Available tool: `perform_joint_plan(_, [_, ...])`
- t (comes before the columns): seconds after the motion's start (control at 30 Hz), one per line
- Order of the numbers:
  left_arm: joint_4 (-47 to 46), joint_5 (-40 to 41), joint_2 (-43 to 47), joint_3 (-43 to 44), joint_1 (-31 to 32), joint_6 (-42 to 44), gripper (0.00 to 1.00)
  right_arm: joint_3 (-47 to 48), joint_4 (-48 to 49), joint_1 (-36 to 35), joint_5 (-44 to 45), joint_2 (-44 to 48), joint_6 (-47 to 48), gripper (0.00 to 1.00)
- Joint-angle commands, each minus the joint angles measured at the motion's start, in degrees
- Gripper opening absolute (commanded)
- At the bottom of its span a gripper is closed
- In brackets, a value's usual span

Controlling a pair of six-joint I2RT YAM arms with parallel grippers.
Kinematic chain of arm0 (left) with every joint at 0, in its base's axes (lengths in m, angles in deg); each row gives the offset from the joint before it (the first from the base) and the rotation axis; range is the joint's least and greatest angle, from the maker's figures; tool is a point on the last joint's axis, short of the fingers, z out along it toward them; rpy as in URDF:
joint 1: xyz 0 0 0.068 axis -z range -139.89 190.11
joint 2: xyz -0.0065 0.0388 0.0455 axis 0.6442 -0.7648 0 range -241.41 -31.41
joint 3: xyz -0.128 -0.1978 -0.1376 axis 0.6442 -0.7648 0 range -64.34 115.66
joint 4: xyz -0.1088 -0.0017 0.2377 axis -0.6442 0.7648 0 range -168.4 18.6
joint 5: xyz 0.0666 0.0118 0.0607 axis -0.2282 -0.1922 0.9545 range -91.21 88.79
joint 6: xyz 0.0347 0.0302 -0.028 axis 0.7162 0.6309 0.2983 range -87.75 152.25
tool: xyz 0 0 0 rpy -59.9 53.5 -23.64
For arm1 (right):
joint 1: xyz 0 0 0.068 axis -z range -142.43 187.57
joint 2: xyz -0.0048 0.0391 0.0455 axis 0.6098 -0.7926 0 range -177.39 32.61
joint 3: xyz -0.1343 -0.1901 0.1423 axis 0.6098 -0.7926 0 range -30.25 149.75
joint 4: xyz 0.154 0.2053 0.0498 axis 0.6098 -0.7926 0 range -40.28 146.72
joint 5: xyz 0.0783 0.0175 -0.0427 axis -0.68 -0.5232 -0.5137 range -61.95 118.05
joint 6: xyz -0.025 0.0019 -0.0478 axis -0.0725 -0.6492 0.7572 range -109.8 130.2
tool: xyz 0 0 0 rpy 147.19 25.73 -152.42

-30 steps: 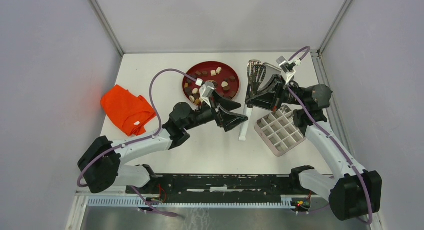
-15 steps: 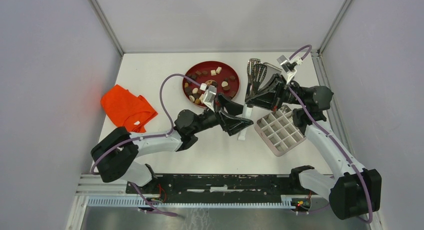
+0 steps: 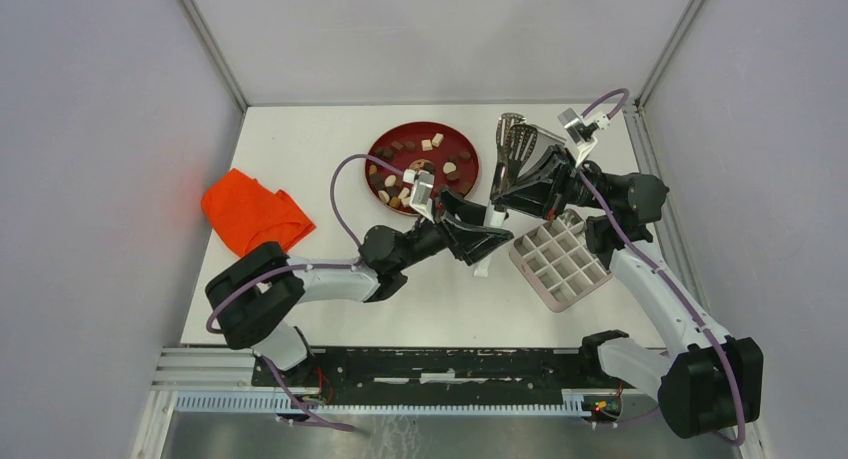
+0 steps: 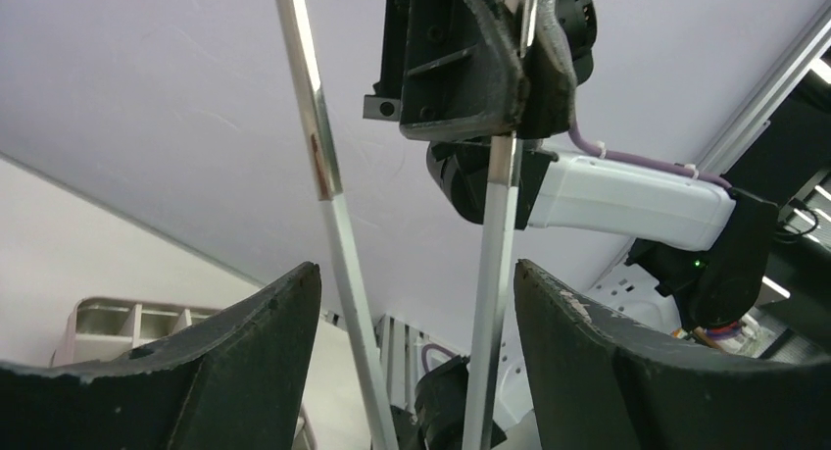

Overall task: Pack the chocolate
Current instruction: Pick up the clamp at the center of the board.

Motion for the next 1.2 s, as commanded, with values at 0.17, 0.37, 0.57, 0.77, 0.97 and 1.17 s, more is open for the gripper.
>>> perform_joint_plan(0.17, [-8.6, 5.8, -2.9, 2.0, 1.7, -0.6, 0.73, -0.8, 0.9, -0.2, 3.9, 0.2, 1.2, 0.00])
perform_joint_plan(0.37, [-5.6, 6.7, -2.7, 3.2, 1.6, 0.6, 0.69, -1.2, -1.4, -0.2, 3.9, 0.6, 3.1, 0.00])
perform_joint_plan(0.57, [-5.3, 7.1, -3.1, 4.1, 1.7, 0.9, 0.70, -1.0, -1.5, -0.2, 3.8, 0.7, 3.1, 0.00])
perform_joint_plan(0.77, [-5.4, 7.0, -3.8, 4.8, 1.7, 0.6, 0.64, -1.2, -1.8, -0.2, 3.6, 0.8, 3.3, 0.00])
perform_joint_plan(0.97, [-5.3, 6.6, -3.9, 4.8, 1.7, 0.5, 0.57, -1.0, -2.4, -0.1, 3.7, 1.0, 3.8, 0.00])
perform_joint_plan(1.17, [-5.5, 6.8, -3.4, 4.3, 1.7, 0.3, 0.50, -0.8, -4.3, 0.0, 3.7, 1.0, 5.3, 0.02])
